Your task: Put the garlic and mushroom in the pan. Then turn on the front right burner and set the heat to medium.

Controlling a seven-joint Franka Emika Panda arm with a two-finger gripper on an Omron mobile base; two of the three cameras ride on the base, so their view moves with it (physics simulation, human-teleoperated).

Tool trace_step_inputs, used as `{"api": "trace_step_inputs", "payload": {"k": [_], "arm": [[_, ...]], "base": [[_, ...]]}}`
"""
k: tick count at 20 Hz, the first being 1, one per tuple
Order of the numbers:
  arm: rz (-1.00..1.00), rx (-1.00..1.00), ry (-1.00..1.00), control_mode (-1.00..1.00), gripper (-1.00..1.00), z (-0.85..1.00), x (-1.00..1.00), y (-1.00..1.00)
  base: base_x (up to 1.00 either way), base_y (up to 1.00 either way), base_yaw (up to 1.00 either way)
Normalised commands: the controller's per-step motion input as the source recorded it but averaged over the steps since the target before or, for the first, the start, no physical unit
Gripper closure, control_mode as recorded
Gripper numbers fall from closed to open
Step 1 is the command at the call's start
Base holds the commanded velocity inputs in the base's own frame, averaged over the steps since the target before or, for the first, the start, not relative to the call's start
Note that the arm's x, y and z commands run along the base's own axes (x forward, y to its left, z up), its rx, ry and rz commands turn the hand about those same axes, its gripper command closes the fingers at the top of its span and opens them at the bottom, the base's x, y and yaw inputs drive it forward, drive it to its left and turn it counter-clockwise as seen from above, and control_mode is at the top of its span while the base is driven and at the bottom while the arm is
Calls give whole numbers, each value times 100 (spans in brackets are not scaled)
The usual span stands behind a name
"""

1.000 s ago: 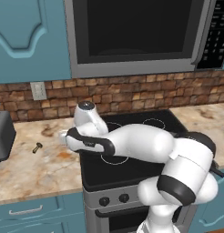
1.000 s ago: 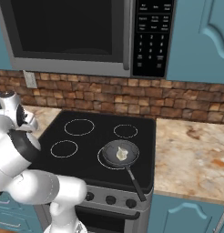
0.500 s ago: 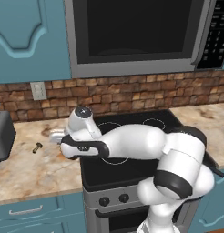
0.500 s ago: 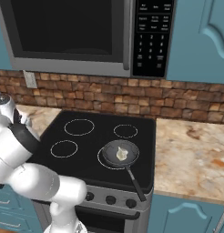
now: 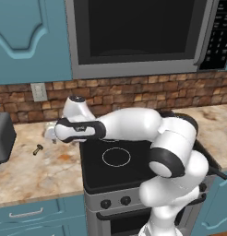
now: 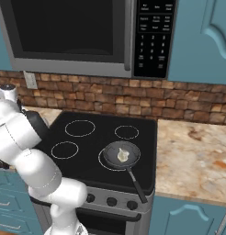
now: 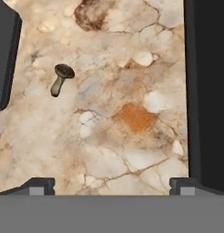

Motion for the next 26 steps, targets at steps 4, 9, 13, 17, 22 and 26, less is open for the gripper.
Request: {"api": "trace_step_inputs", "payload": {"k": [4,9,13,17,22,26], "arm": [[0,-14,3,-100,-100,-55,2,4],[0,-5,-8,-100,-100,-31,0,19],[0,0,-13,-100,-100,-9,11,36],[0,0,-6,-100,-100,-3,31,35],[0,0,0,-100,-100,0,18,25],[0,0,0,-100,-100,0,27,21]], "base": [[0,0,0],[0,0,0],[0,0,0],[0,0,0],[0,0,0],[0,0,0]]}}
